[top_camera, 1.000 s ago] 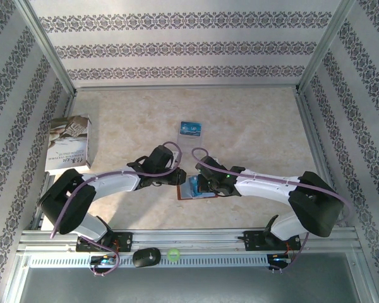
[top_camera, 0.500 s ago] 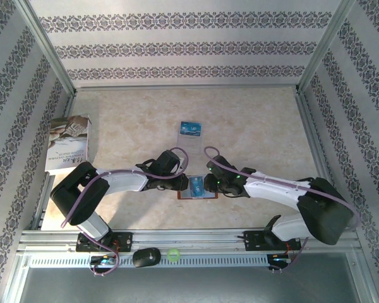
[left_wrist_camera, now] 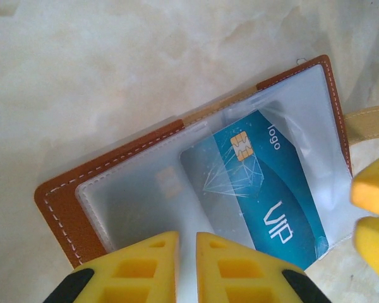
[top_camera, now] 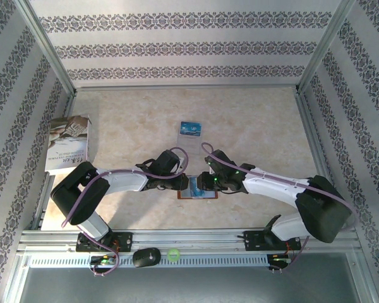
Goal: Take the credit cards out of the card holder
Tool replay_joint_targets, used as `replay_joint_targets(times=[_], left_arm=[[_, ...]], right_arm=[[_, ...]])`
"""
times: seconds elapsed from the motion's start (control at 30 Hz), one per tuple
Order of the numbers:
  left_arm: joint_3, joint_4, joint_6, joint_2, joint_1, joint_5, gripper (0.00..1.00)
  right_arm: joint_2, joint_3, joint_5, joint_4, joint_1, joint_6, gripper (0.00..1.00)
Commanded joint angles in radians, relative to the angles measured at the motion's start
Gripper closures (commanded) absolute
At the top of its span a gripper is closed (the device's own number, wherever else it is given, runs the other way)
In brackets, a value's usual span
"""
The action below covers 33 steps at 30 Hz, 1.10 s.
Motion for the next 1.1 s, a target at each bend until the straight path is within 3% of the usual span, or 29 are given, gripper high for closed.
replay_joint_targets(times=[0.0, 0.67, 1.07], left_arm=[[-0.014, 0.007, 0.017, 0.016, 0.015, -0.001, 0.84], [-0.015, 0.016, 0.016, 0.019, 0.016, 0.006, 0.85], [-0.016, 0.039, 0.01, 0.034, 0.015, 0.027, 0.88]], right_arm=[[0.016, -0.022, -0.02, 0.008, -0.004, 0.025, 0.71], [0.093, -0.03, -0.069, 0.066, 0.013, 0.051, 0.74], [0.115, -0.05, -0.129, 0.162, 0.007, 0.093, 0.86]])
